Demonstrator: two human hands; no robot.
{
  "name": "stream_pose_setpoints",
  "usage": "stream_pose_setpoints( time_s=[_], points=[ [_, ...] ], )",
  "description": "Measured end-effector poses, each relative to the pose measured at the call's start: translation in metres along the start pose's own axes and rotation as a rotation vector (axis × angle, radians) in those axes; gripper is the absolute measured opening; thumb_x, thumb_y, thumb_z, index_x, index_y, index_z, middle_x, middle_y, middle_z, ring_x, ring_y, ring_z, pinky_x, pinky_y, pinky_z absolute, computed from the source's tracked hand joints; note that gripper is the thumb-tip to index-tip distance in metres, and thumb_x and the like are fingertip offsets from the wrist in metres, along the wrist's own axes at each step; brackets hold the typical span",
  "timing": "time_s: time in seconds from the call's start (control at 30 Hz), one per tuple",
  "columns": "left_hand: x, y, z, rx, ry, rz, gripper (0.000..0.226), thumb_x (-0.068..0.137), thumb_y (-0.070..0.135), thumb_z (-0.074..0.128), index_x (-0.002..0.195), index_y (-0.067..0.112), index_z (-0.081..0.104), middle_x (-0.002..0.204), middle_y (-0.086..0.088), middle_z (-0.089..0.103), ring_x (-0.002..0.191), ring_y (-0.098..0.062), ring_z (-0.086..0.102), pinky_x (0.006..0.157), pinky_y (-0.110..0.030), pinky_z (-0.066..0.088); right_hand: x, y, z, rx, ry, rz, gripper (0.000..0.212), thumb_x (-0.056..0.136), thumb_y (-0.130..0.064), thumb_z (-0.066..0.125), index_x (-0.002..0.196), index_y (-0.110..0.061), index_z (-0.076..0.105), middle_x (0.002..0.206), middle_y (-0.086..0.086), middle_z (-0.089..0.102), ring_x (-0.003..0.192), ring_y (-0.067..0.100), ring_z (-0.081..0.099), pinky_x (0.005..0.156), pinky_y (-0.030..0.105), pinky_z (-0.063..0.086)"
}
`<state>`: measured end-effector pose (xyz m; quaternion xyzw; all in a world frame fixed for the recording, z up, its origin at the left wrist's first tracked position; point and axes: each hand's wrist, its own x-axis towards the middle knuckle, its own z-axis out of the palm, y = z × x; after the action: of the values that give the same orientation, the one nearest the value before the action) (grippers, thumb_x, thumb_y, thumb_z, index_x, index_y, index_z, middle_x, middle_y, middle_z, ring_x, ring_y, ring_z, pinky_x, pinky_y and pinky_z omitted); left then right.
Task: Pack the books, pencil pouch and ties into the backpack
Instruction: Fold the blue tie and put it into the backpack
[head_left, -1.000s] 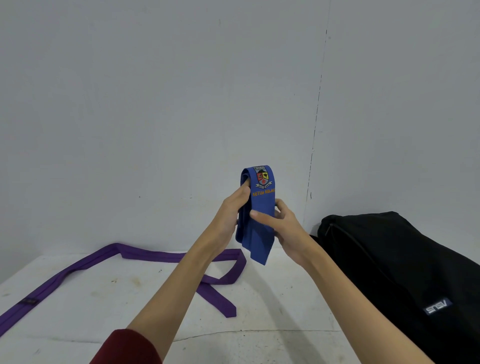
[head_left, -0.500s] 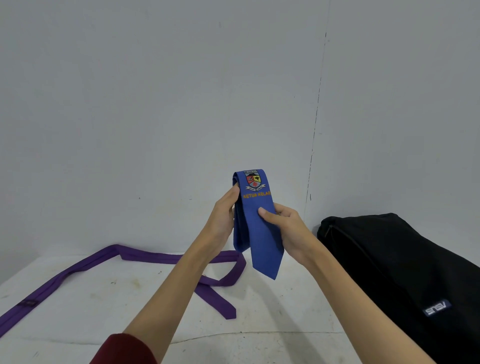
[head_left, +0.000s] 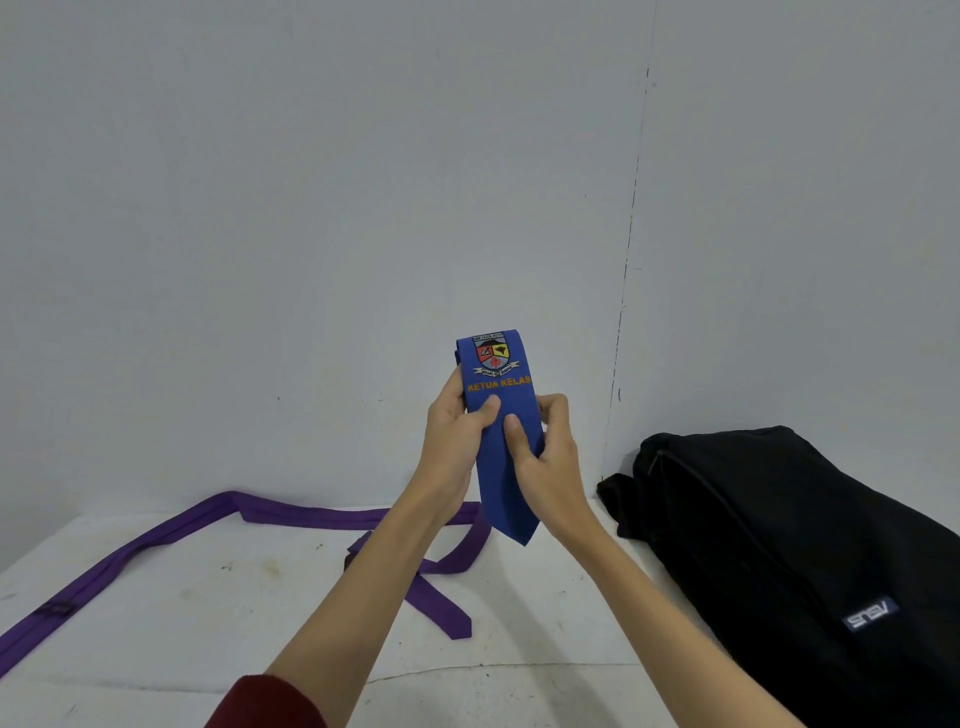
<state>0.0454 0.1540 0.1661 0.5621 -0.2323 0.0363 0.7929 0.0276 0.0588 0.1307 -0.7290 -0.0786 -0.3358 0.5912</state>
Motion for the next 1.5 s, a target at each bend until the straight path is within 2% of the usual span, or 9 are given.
stream_pose_setpoints(
  time_s=[0.1, 0.27, 0.43, 0.67, 0.93, 1.17, 1.27, 1.37, 1.5],
  points=[
    [0.002, 0.002, 0.004, -0.036, 0.024, -0.022, 0.028, 0.096, 0.004, 0.045, 0.112, 0.022, 0.059, 0.101, 0.001, 0.069, 0.088, -0.016, 0.068, 0.082, -0.032, 0.056, -0.009, 0.002, 0.005, 0.041, -0.015, -0.008, 0.017, 0.098, -0.016, 0.046, 0.104, -0.022, 0.032, 0.093, -0.004, 0.063, 0.068, 0.0, 0.062, 0.058, 0.015, 0.049],
    [0.012, 0.005, -0.002, 0.008, 0.083, -0.158, 0.018, 0.095, 0.018, 0.053, 0.109, 0.011, 0.063, 0.099, -0.008, 0.069, 0.084, -0.022, 0.066, 0.082, -0.037, 0.054, -0.016, 0.011, 0.006, -0.054, -0.073, 0.03, 0.024, 0.098, -0.013, 0.046, 0.114, -0.024, 0.032, 0.082, -0.009, 0.06, 0.063, 0.005, 0.06, 0.056, 0.019, 0.049],
    [0.021, 0.004, -0.011, 0.139, 0.117, -0.215, 0.01, 0.094, 0.014, 0.054, 0.092, 0.01, 0.064, 0.087, -0.008, 0.067, 0.073, -0.018, 0.063, 0.073, -0.033, 0.053, -0.019, 0.018, 0.001, -0.164, -0.211, 0.088, 0.014, 0.096, -0.013, 0.049, 0.104, -0.001, 0.048, 0.088, 0.005, 0.059, 0.075, 0.019, 0.054, 0.057, 0.014, 0.042],
    [0.018, -0.001, -0.001, 0.125, 0.283, -0.085, 0.013, 0.096, 0.018, 0.052, 0.087, 0.02, 0.06, 0.085, -0.002, 0.065, 0.074, -0.017, 0.061, 0.079, -0.04, 0.053, -0.035, 0.015, -0.003, -0.025, -0.285, 0.204, 0.033, 0.085, -0.024, 0.068, 0.112, -0.022, 0.048, 0.108, -0.001, 0.063, 0.094, 0.016, 0.064, 0.076, 0.023, 0.055],
    [0.004, -0.015, 0.008, 0.265, 0.15, -0.026, 0.016, 0.1, 0.019, 0.042, 0.115, 0.024, 0.048, 0.106, 0.005, 0.063, 0.098, -0.018, 0.062, 0.089, -0.036, 0.052, -0.049, 0.005, -0.022, 0.071, -0.326, 0.265, 0.015, 0.098, -0.017, 0.049, 0.112, -0.016, 0.05, 0.095, -0.008, 0.061, 0.076, -0.002, 0.061, 0.061, 0.009, 0.046],
    [-0.002, -0.057, 0.031, 0.554, 0.173, 0.068, 0.025, 0.101, 0.025, 0.038, 0.123, 0.018, 0.046, 0.093, 0.006, 0.062, 0.085, -0.021, 0.062, 0.078, -0.039, 0.052, -0.069, 0.019, -0.05, 0.168, -0.264, 0.429, 0.022, 0.101, -0.022, 0.04, 0.12, -0.015, 0.05, 0.115, 0.006, 0.062, 0.099, 0.015, 0.063, 0.078, 0.023, 0.054],
    [-0.007, -0.08, 0.048, 0.616, 0.118, 0.062, 0.021, 0.101, 0.024, 0.037, 0.118, 0.016, 0.048, 0.082, 0.011, 0.058, 0.073, -0.014, 0.059, 0.07, -0.034, 0.049, -0.078, 0.022, -0.07, 0.12, -0.266, 0.508, 0.02, 0.101, -0.017, 0.042, 0.117, -0.011, 0.051, 0.096, 0.0, 0.062, 0.074, 0.004, 0.061, 0.058, 0.014, 0.048],
    [-0.009, -0.102, 0.069, 0.536, 0.053, -0.03, 0.015, 0.1, 0.02, 0.04, 0.109, 0.02, 0.051, 0.082, 0.011, 0.058, 0.073, -0.014, 0.058, 0.07, -0.032, 0.048, -0.081, 0.016, -0.106, 0.012, -0.322, 0.522, 0.016, 0.101, -0.019, 0.042, 0.094, -0.009, 0.054, 0.071, -0.001, 0.056, 0.045, -0.001, 0.048, 0.045, 0.013, 0.036],
    [-0.007, -0.124, 0.092, 0.363, -0.058, -0.253, 0.014, 0.099, 0.015, 0.042, 0.105, 0.022, 0.054, 0.093, 0.004, 0.063, 0.079, -0.014, 0.06, 0.071, -0.027, 0.049, -0.054, 0.017, -0.181, -0.438, -0.039, 0.463, 0.034, 0.095, -0.041, 0.05, 0.083, -0.01, 0.059, 0.064, 0.001, 0.06, 0.051, 0.006, 0.053, 0.054, 0.021, 0.042]
  ],
)
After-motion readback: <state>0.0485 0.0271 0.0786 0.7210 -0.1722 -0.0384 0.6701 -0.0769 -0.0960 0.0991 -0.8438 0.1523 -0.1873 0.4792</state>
